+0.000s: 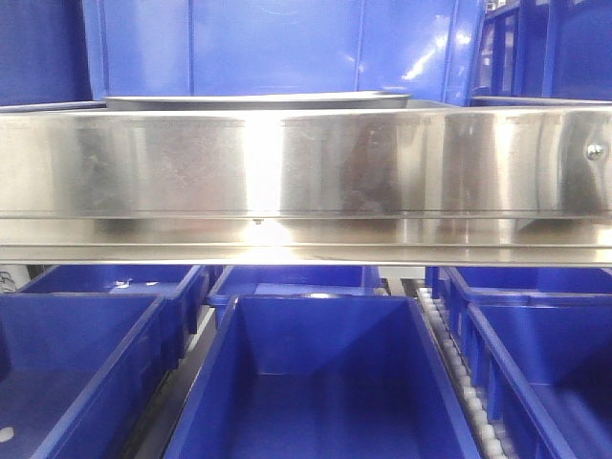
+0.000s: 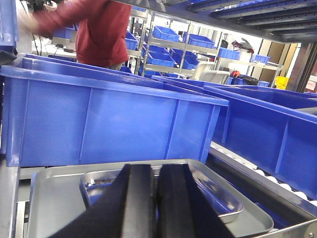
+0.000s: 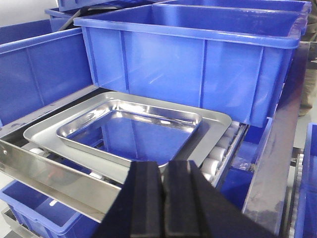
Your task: Stack silver trays without gaps
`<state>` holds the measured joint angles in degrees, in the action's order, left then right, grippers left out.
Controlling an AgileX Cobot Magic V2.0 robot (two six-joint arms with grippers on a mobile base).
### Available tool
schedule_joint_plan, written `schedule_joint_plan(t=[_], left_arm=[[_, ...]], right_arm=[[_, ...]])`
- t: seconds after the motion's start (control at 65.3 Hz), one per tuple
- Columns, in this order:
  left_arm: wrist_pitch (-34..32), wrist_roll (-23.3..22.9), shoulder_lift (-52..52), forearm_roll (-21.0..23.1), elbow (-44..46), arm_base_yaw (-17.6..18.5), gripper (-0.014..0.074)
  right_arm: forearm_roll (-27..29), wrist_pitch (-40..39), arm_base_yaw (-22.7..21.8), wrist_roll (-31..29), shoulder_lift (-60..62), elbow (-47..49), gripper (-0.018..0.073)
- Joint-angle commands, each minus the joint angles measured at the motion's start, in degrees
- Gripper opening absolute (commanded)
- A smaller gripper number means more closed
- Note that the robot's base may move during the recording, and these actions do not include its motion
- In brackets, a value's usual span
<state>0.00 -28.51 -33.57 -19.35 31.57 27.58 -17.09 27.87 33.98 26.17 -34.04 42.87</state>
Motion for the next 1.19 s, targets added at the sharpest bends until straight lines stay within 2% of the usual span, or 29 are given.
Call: schedule_joint_plan(t=[0.0, 0.49, 0.536, 0.628, 0.689, 0.766, 0.919, 1.042, 1.18], left_arm=[[-1.0, 0.1, 0.3, -0.3, -0.2, 0.4, 0.0004], [-1.0, 0.1, 0.3, -0.3, -0.2, 0.4, 0.0004], [-1.0, 0.1, 0.3, -0.3, -0.2, 0.4, 0.0004], [-1.0, 0.1, 0.3, -0.3, -0.2, 0.4, 0.0004], [-1.0, 0.1, 0.3, -0.3, -0.2, 0.4, 0.0004], [-1.0, 0.1, 0.3, -0.3, -0.2, 0.4, 0.0004], [-1.0, 0.1, 0.3, -0.3, -0.2, 0.4, 0.0004], [-1.0, 0.1, 0.3, -0.3, -0.2, 0.4, 0.0004], [-1.0, 0.1, 0.3, -0.3, -0.2, 0.4, 0.0004]], right_arm=[[-1.0, -1.4, 0.1, -0.4, 0.4, 0.0, -0.0078], [-1.0, -2.3, -0.4, -0.4, 0.9, 0.0, -0.0078], [-1.0, -3.9, -1.4, -2.7, 1.7, -0.4, -0.0078], [-0.2, -11.0, -6.0, -11.5, 4.9, -3.0, -0.0078], [3.9, -15.2, -10.5, -15.9, 7.9, -5.9, -0.0078], [9.8, -16.7, -17.4, -20.1, 12.2, -10.4, -0.0078], [17.1, -18.2, -29.6, -29.5, 19.1, -19.1, -0.0078], [19.4, -21.1, -35.1, -31.8, 22.9, -26.2, -0.0078], [22.3, -26.9, -36.4, -31.8, 25.8, -34.3, -0.0078]])
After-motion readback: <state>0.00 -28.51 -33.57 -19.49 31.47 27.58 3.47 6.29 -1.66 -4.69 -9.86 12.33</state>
